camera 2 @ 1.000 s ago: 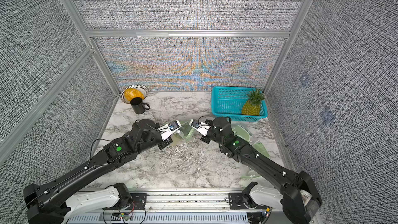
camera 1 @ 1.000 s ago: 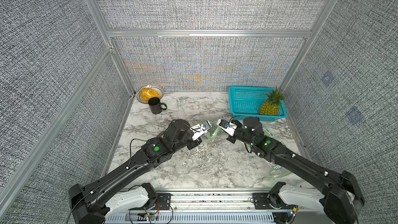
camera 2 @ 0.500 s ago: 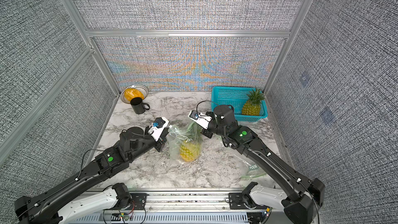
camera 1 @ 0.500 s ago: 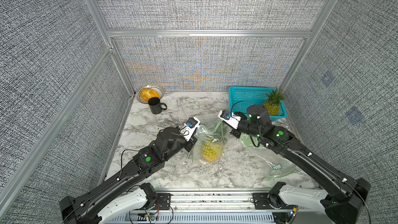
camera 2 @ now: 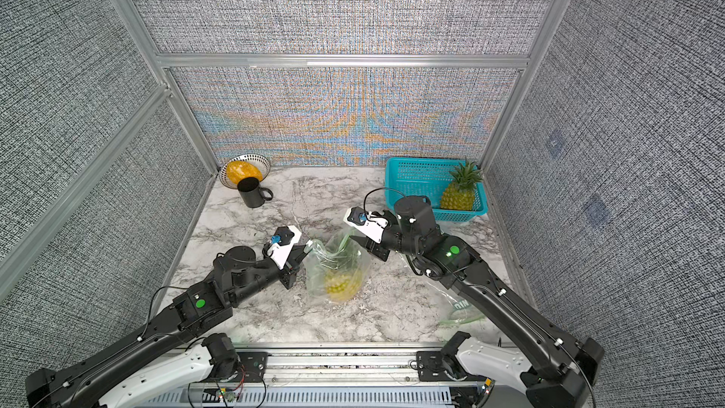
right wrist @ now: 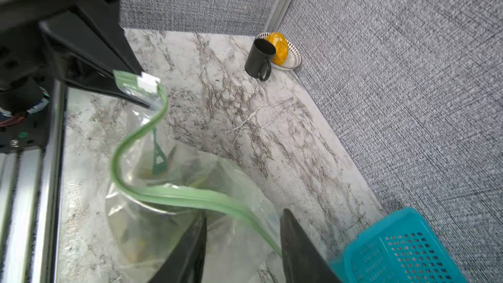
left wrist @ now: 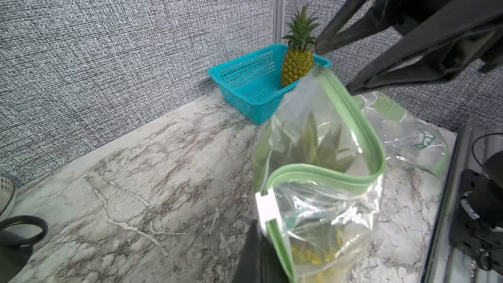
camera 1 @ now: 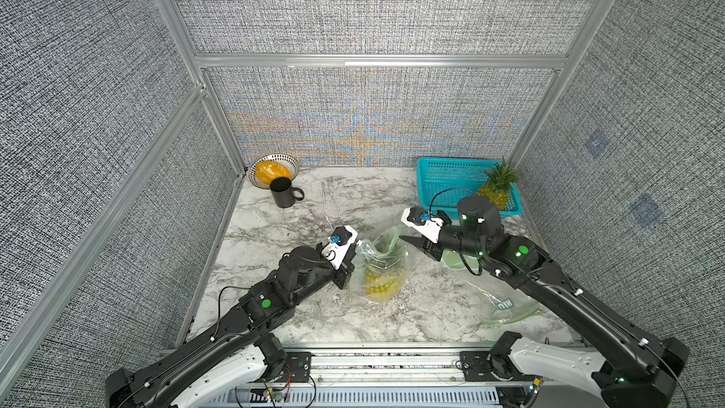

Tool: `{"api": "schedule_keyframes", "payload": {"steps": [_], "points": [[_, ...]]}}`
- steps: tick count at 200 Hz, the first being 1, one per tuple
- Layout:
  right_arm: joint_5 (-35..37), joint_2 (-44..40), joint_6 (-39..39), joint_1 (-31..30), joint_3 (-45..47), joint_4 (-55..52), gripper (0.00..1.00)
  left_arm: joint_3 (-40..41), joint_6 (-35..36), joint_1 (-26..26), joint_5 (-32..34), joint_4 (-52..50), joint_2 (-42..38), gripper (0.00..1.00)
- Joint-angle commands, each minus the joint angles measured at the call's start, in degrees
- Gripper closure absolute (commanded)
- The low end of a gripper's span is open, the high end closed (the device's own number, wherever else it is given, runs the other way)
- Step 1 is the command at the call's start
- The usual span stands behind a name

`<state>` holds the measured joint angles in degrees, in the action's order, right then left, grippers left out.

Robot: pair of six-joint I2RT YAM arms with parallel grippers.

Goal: Open the zip-top bag and take out the pineapple
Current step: Pick up the zipper food storage bag at the center of the board.

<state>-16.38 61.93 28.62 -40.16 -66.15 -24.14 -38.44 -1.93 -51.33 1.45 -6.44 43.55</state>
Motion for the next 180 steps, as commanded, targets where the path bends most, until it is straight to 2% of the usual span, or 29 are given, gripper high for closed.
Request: {"api": "schedule_keyframes", "payload": {"steps": [1, 34, 101, 180], "points": [[-6.46, 0.22, 0.28, -0.71, -3.07, -3.55, 0.50, -0.24, -0.09, 0.00, -2.75, 0.99, -0.64, 1.00], [-11.66, 3.81, 1.97, -3.29, -8.09, -5.25, 0.48, -0.06, 0.24, 0.00, -4.65, 0.82, -1.16, 1.00], [-14.59, 16.27, 9.18, -6.64, -20.01, -16.00, 0.48, -0.56, 0.86, 0.00, -3.30, -1.12, -0.37, 1.00], [-17.96, 22.67, 12.93, -6.77, -24.44, -18.79, 0.50, -1.33, 1.32, 0.00, -4.14, -1.91, 0.41, 1.00]]}}
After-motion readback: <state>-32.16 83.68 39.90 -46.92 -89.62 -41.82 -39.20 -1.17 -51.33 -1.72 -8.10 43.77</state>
